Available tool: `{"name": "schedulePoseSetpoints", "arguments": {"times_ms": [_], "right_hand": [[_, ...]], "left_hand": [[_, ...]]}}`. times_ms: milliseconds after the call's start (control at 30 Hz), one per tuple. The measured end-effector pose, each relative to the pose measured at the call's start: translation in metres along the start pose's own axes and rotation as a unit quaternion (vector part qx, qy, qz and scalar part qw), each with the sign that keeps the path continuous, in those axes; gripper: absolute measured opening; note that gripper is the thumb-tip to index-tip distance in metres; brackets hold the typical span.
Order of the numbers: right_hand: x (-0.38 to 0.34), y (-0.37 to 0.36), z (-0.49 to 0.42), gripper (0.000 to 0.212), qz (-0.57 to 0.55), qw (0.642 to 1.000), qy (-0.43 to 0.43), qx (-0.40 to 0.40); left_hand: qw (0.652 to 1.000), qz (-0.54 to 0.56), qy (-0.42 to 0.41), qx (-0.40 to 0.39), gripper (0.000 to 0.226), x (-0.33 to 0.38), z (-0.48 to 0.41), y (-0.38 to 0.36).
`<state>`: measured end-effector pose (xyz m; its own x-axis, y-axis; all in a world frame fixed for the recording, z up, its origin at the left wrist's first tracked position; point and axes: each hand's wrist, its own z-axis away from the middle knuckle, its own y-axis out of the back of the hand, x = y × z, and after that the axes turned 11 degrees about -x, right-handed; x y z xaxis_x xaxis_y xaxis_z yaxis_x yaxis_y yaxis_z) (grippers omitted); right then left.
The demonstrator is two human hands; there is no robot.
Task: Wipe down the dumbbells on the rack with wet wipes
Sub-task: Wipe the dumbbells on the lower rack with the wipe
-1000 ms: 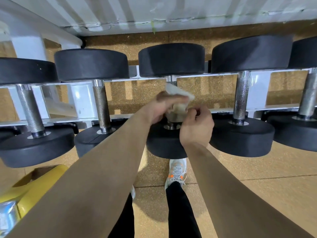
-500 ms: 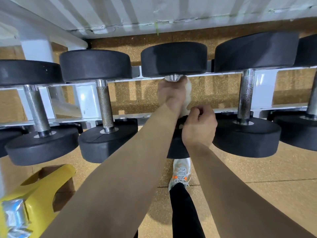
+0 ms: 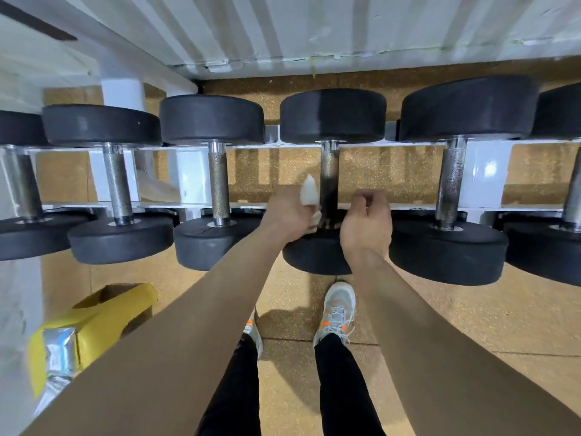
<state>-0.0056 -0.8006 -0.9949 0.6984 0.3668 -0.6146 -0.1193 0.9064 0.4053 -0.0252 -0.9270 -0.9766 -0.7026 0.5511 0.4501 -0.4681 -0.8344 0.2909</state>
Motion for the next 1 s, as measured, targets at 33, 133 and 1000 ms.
{"name": "schedulePoseSetpoints", "arguments": {"times_ms": [33, 133, 1000], "right_hand": [[0.0, 0.005, 0.005, 0.038, 0.009, 0.999, 0.017, -0.026], [-0.004, 0.019, 0.03, 0.045, 0.0, 0.991, 0.074, -0.108], [-0.03, 0.193, 0.019, 0.026, -0.208, 0.948, 0.081, -0.226]], "left_hand": [[0.998, 0.06, -0.016, 0.027, 0.012, -0.004, 0.012, 0.001], [0.965, 0.26, -0.042, 0.01, 0.017, -0.004, 0.051, 0.0], [0.879, 0.463, -0.086, -0.071, 0.039, 0.084, 0.065, -0.093]]}}
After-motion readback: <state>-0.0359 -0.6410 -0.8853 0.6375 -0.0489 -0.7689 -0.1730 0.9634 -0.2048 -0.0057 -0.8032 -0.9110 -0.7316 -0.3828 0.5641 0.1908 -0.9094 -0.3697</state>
